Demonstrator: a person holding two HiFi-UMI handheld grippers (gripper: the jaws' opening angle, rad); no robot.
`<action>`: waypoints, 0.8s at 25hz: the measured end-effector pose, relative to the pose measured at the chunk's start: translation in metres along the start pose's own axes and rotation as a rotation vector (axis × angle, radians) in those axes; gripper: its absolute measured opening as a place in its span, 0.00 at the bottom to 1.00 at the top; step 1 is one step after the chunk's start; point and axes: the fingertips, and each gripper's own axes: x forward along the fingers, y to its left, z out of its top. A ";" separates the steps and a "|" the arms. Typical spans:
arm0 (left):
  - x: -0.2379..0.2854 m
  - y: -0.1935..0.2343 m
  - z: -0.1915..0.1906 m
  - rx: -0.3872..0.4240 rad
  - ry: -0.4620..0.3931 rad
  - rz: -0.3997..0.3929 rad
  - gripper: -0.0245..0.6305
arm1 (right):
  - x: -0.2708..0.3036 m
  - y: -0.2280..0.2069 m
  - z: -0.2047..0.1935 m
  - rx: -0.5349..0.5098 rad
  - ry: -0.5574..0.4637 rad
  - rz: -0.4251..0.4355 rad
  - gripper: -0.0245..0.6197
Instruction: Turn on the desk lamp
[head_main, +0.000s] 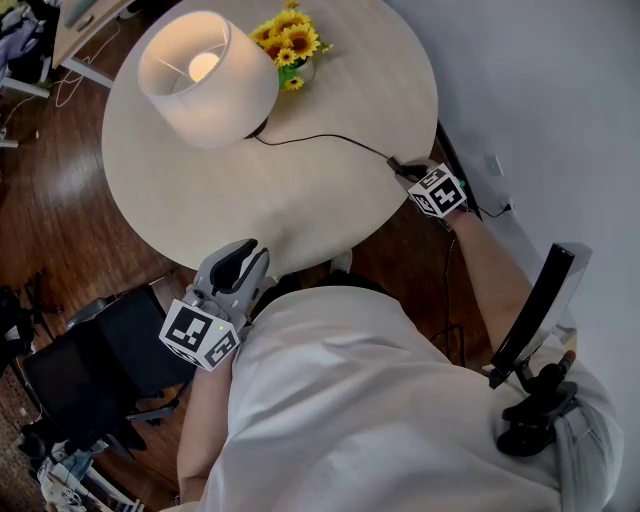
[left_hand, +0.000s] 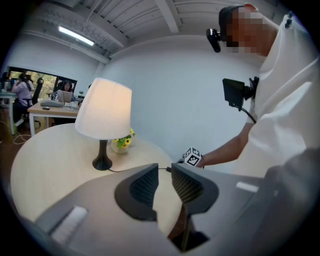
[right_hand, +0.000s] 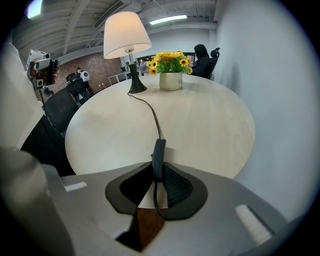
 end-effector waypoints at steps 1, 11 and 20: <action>0.000 0.000 0.000 -0.001 0.000 0.000 0.16 | 0.000 0.000 0.000 -0.003 0.003 0.001 0.15; 0.001 0.000 -0.001 0.001 -0.001 0.002 0.16 | 0.000 0.002 0.002 -0.018 0.002 -0.001 0.16; -0.001 -0.002 -0.004 -0.001 0.001 0.007 0.16 | 0.003 0.002 0.002 -0.022 -0.009 0.011 0.21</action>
